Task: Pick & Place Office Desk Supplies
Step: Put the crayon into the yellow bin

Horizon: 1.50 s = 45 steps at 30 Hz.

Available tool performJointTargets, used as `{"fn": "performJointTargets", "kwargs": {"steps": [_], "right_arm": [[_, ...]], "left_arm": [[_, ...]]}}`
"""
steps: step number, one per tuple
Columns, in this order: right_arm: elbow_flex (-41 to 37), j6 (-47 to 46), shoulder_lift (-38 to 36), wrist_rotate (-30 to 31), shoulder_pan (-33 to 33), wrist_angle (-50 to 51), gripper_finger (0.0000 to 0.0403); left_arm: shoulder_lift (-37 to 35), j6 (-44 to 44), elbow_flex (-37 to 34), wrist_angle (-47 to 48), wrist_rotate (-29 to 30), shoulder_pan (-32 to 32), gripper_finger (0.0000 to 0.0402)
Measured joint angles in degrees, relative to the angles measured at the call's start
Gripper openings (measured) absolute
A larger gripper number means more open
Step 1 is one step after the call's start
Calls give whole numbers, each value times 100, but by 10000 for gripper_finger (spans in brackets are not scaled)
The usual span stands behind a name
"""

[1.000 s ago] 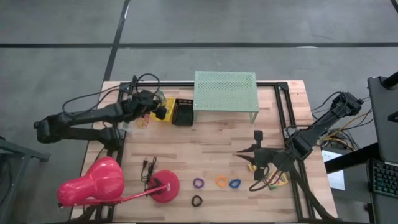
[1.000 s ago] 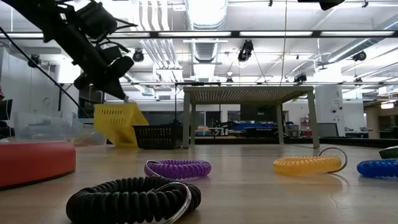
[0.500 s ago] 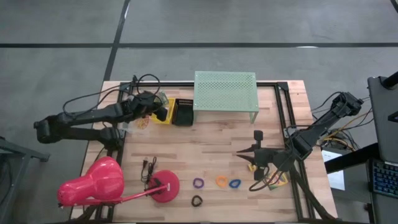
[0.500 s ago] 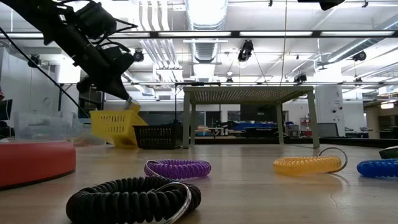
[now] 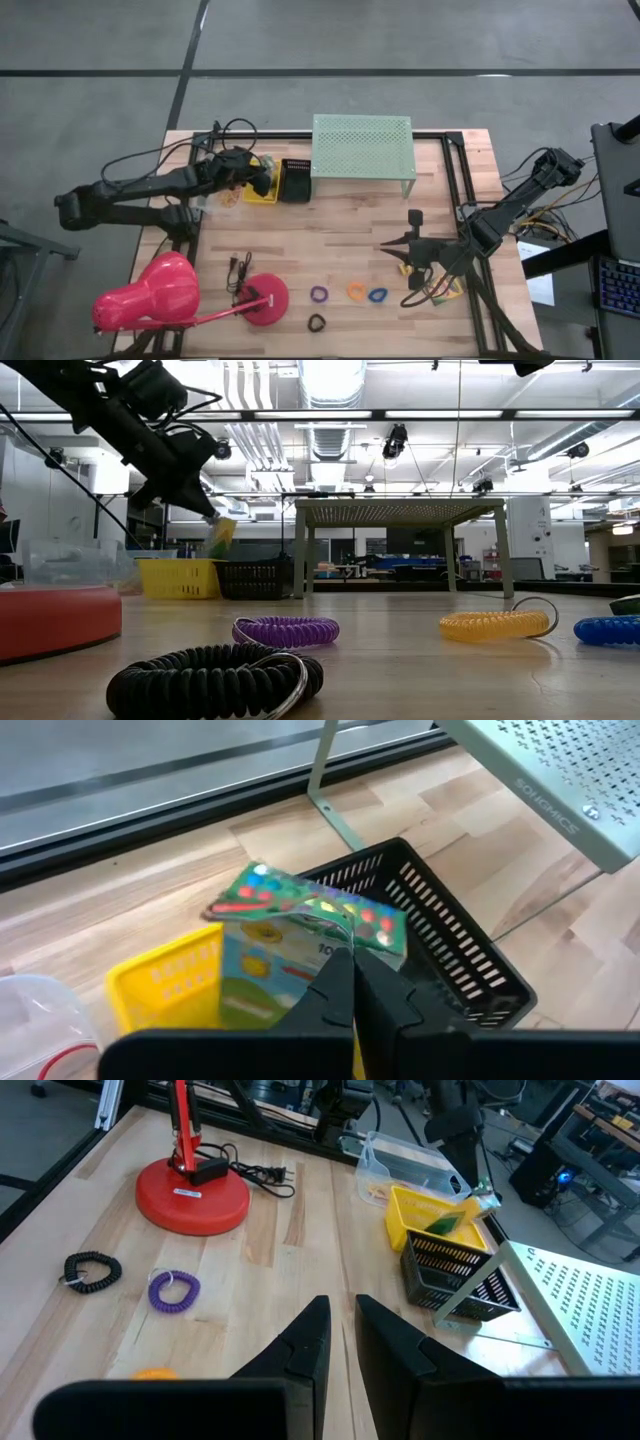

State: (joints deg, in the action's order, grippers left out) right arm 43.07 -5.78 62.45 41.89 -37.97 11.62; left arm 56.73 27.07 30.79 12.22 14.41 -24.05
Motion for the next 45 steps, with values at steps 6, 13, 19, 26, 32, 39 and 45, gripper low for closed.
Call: {"fn": "performJointTargets", "kwargs": {"steps": [6, 13, 19, 26, 32, 39, 45], "right_arm": [[0, 0, 0, 0, 0, 0, 47], [0, 0, -1, 0, 1, 0, 47], [0, 0, 0, 0, 0, 0, 47], [0, 0, 0, 0, 0, 0, 47], [0, 0, 0, 0, 0, 0, 47], [0, 0, -1, 0, 0, 0, 47], [2, 0, -2, 0, 0, 0, 47]], "left_arm": [[2, -2, -11, 61, 14, -2, 0], [2, 164, -98, 249, 407, -7, 1], [2, 177, -105, 236, 338, -7, 45], [2, 131, -107, 217, 118, -7, 142], [4, 87, -76, 44, 101, -4, 214], [2, -199, 16, -179, -61, 1, 243], [0, -525, 158, -447, -98, 122, 238]]}}
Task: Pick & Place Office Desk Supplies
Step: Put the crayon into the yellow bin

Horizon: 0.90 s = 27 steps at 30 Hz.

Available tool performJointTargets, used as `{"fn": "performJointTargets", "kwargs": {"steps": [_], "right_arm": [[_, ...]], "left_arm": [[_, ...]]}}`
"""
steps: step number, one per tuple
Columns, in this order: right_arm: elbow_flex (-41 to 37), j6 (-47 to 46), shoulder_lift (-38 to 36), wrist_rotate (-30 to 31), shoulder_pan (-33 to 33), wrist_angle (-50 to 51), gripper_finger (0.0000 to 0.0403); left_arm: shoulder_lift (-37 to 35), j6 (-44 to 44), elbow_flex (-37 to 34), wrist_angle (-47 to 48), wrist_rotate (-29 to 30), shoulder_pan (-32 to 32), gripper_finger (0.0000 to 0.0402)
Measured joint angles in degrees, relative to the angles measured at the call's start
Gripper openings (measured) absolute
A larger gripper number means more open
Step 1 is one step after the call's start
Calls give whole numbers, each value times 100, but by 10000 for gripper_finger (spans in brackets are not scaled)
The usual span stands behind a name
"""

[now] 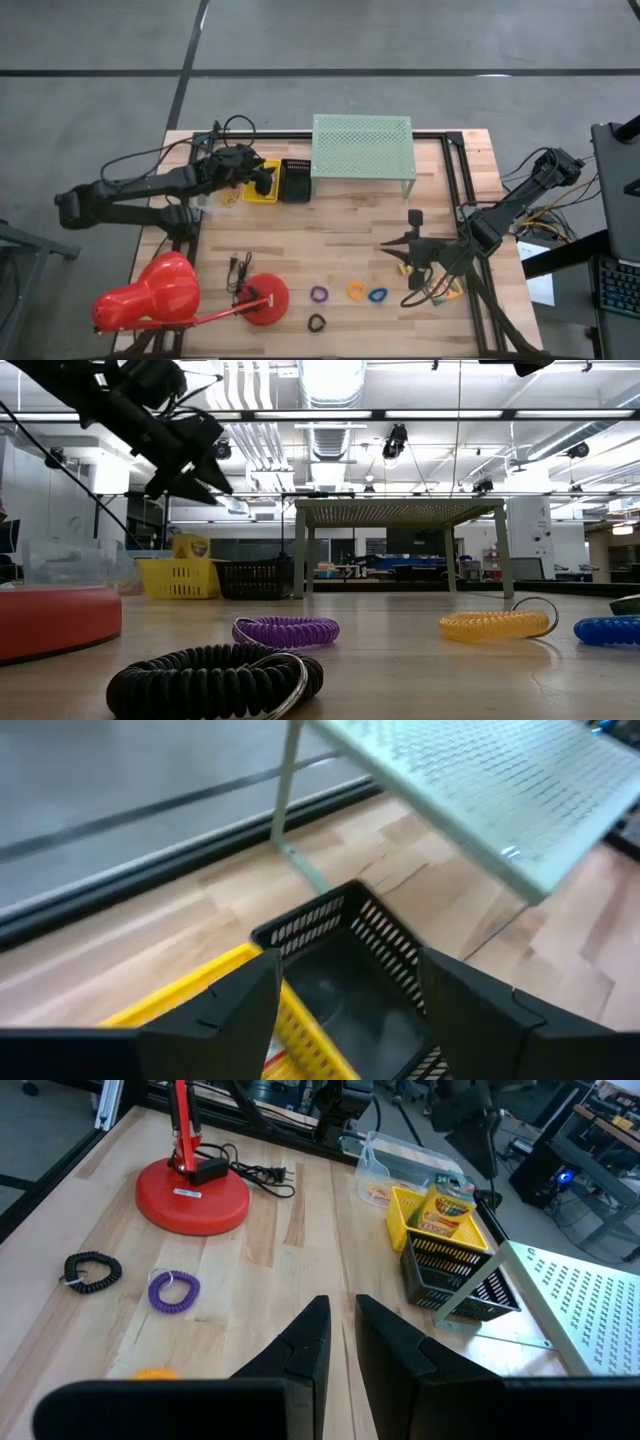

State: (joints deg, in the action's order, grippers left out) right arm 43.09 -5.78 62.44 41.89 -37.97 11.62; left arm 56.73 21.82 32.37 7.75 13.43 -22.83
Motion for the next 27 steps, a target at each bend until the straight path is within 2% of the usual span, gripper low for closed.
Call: {"fn": "performJointTargets", "kwargs": {"steps": [12, 27], "right_arm": [[0, 1, 1, 0, 1, 0, 47], [0, 0, 2, 0, 2, 0, 47]], "left_arm": [[4, -761, -1, -439, 27, 735, 233], [-24, -2725, -10, -1714, -39, 2678, 220]]}}
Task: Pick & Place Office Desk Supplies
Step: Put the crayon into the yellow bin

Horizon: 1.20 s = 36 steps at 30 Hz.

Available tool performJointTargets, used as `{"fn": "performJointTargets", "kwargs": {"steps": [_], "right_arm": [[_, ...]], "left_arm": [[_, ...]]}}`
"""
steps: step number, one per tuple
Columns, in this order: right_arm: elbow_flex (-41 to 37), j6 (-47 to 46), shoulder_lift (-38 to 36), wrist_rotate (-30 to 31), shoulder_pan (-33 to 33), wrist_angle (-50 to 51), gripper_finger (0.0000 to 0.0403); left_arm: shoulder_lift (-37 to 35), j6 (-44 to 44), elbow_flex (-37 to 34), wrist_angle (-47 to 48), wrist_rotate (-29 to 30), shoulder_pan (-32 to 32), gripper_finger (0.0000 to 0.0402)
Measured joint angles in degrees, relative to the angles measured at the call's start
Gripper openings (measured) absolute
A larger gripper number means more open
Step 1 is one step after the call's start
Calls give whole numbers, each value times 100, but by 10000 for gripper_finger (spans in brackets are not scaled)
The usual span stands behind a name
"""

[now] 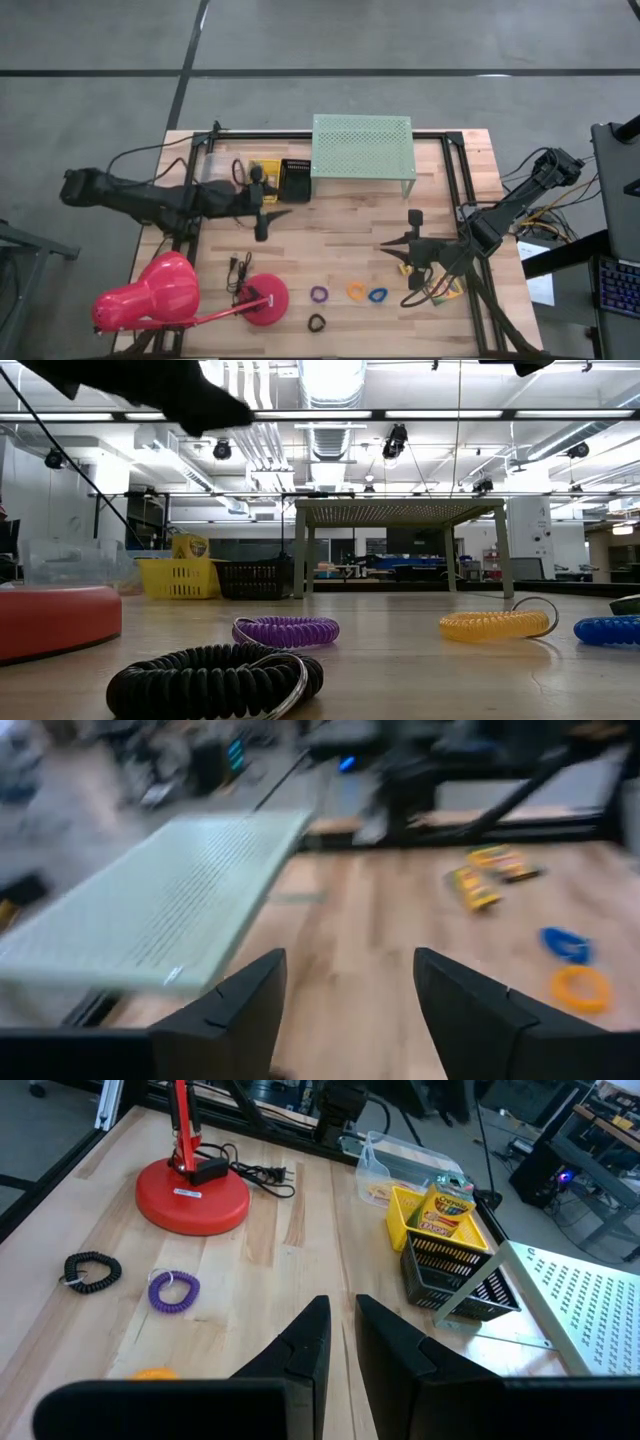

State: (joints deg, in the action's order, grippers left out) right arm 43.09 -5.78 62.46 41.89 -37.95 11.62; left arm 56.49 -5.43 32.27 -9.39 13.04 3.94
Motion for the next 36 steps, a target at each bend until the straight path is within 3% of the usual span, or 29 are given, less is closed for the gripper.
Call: {"fn": "performJointTargets", "kwargs": {"steps": [7, 15, 29, 36], "right_arm": [[0, 0, -2, -2, -2, 0, 47], [0, 0, -2, 0, -2, 0, 47], [0, 13, -2, 4, 0, -1, 47], [0, 597, -1, 11, 35, -9, 47]], "left_arm": [[-15, -555, 7, -260, -120, 596, 209], [-19, 8, 9, -726, -110, 612, 209], [-15, -5, 8, -348, -110, 610, 209], [-15, 138, 7, -350, -110, 610, 210]]}}
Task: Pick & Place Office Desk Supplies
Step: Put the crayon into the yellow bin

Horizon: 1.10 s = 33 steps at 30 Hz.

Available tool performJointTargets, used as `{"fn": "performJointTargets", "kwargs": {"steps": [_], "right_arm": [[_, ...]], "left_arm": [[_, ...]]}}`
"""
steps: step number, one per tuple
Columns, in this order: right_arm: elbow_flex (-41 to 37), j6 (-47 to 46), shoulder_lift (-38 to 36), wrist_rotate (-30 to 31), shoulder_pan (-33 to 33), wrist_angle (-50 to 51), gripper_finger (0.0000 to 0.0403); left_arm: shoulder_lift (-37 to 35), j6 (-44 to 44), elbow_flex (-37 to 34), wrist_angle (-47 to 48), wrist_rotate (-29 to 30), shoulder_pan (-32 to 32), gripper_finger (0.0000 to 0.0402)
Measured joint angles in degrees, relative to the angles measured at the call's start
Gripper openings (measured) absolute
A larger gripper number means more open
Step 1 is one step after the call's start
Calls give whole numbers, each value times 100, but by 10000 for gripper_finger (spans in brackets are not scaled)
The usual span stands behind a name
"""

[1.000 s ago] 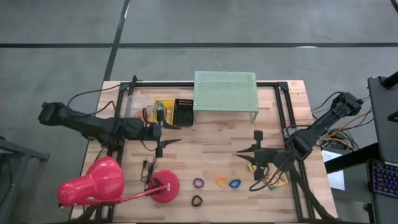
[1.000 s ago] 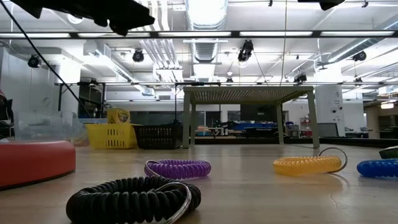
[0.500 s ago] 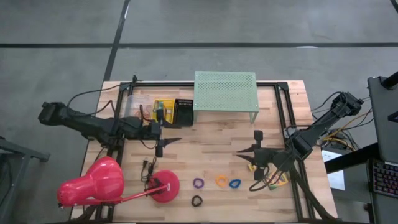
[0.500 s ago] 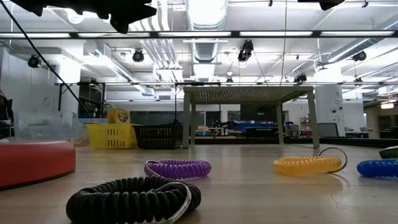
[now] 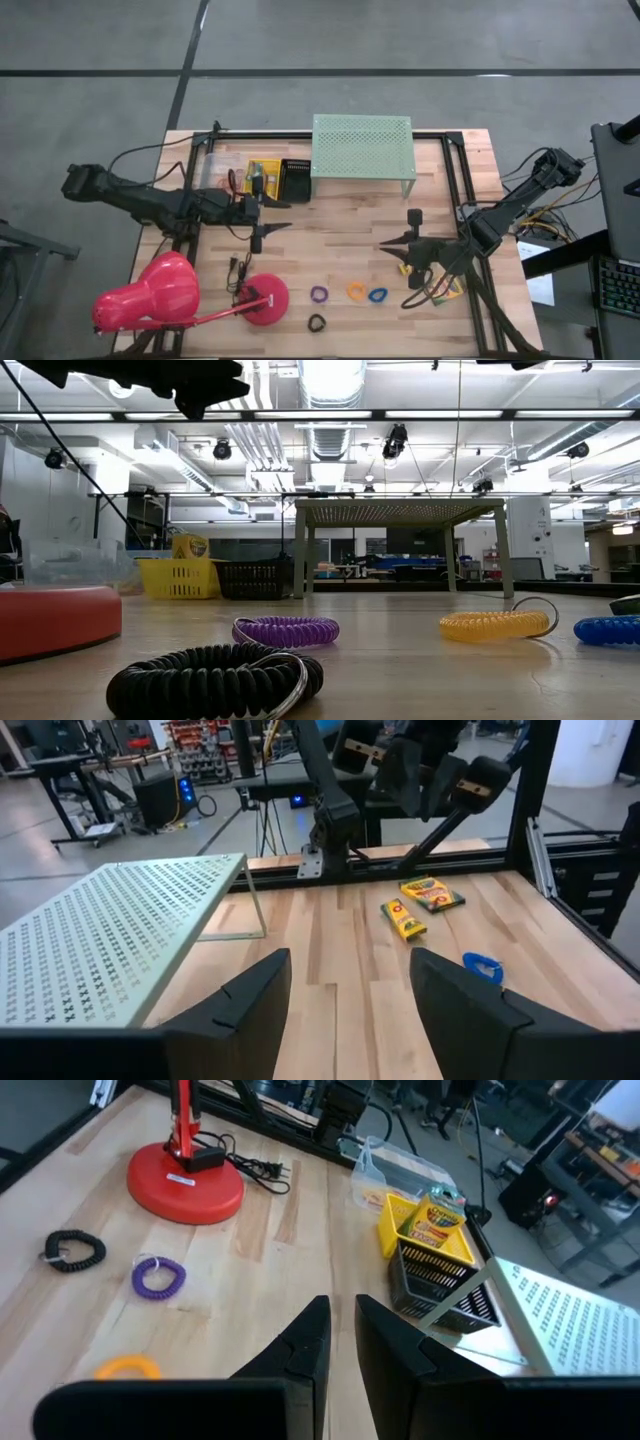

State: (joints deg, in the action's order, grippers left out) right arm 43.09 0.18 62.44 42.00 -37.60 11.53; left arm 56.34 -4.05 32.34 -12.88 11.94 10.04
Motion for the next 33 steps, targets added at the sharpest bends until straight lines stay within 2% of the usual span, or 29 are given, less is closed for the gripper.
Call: {"fn": "performJointTargets", "kwargs": {"steps": [12, 17, 23, 27, 33], "right_arm": [[0, 37, 1, 0, 0, -5, 47], [0, -377, -1, 0, 0, -11, 47], [0, -322, 0, -2, 0, -37, 47], [0, -746, 1, -44, 0, -59, 47], [0, -618, 0, -44, 0, -57, 47]], "left_arm": [[0, 0, 0, 148, 0, 0, 211], [0, -1, 0, 340, 0, 1, 209], [0, -44, 0, 227, 0, 2, 210], [1, -42, 0, 422, 0, 0, 208], [7, -39, -2, 656, 0, 1, 211]]}}
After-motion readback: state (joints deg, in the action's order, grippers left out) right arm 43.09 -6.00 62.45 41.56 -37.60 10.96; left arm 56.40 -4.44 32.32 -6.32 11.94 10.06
